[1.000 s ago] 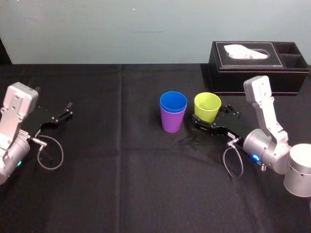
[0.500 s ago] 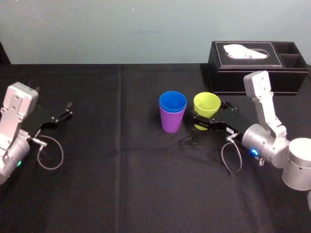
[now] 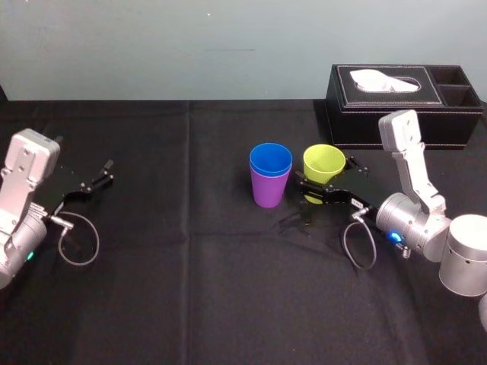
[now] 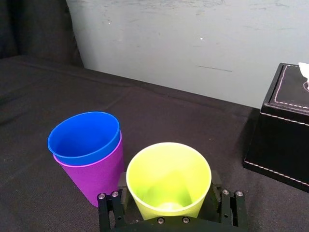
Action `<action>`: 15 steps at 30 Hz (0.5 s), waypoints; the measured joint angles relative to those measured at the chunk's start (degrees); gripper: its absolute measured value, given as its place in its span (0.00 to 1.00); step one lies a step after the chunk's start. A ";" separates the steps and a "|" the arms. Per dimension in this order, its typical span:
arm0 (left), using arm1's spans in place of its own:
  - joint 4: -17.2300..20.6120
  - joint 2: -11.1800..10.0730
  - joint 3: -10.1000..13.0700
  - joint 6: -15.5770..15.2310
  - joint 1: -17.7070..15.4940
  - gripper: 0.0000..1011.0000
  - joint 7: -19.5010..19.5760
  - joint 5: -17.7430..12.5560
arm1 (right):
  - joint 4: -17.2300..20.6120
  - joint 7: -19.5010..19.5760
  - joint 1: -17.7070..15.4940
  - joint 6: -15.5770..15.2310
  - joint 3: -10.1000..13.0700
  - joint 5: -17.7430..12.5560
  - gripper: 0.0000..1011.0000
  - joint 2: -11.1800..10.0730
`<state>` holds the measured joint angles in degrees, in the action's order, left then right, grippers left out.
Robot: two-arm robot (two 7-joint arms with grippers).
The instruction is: Stack the three plastic cups sequentially using one hand.
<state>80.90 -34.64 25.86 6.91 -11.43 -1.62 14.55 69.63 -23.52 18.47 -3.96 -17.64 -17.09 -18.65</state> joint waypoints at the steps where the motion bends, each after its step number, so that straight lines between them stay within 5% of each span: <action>1: 0.00 0.00 0.00 0.00 0.00 1.00 0.00 0.00 | 0.03 0.01 -0.02 -0.02 0.03 0.00 0.99 -0.01; 15: 0.00 0.00 0.00 0.00 0.00 1.00 0.00 0.00 | 0.22 0.09 -0.14 -0.09 0.15 0.02 0.74 -0.05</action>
<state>80.90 -34.64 25.86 6.91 -11.43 -1.62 14.55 69.85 -23.43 18.33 -4.05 -17.50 -17.07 -18.70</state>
